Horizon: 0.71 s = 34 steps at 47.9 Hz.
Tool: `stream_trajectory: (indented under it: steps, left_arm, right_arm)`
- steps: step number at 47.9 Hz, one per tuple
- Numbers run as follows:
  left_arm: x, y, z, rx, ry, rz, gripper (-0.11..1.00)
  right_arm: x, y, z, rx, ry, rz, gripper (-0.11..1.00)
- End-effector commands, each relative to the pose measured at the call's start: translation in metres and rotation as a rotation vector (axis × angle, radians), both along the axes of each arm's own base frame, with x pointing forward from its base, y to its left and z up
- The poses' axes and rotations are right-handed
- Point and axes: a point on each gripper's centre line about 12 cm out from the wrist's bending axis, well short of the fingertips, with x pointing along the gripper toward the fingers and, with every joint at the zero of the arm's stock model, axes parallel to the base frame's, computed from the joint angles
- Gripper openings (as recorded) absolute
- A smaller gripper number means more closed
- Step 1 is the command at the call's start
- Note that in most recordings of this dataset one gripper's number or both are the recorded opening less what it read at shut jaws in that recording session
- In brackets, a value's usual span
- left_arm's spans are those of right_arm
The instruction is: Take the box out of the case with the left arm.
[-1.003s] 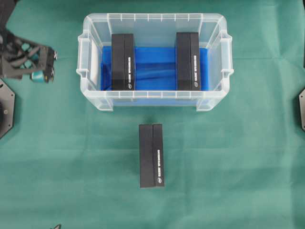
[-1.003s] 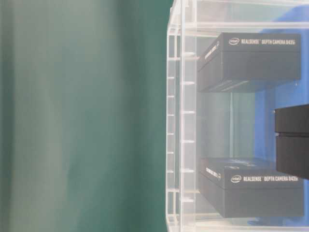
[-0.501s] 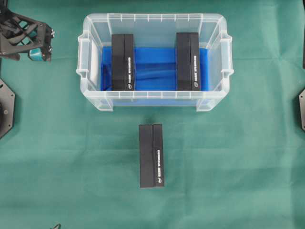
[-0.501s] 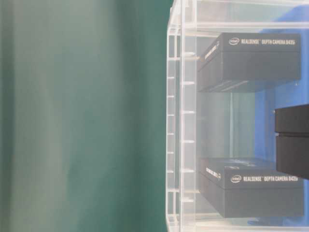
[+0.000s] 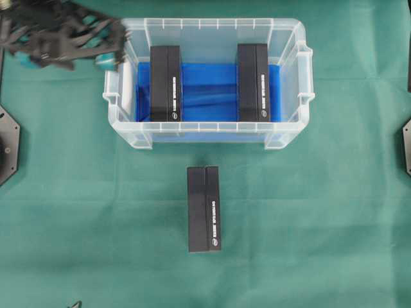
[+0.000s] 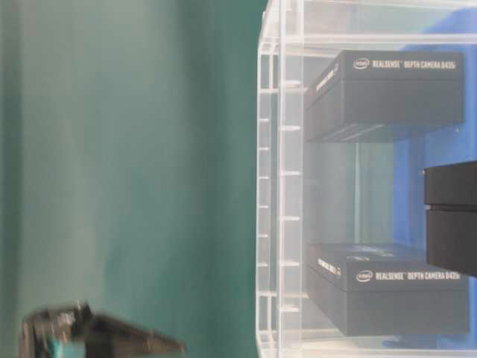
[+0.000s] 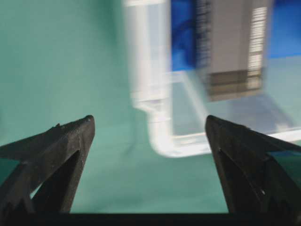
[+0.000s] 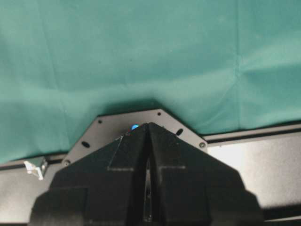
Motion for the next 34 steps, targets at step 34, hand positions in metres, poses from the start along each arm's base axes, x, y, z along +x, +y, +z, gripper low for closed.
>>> stream_trajectory:
  steps: [34]
  left_arm:
    - [0.089,-0.006,0.017,0.001,-0.027,-0.051,0.97]
  right_arm:
    - [-0.006,0.0,0.01,0.003,-0.015,-0.001,0.0]
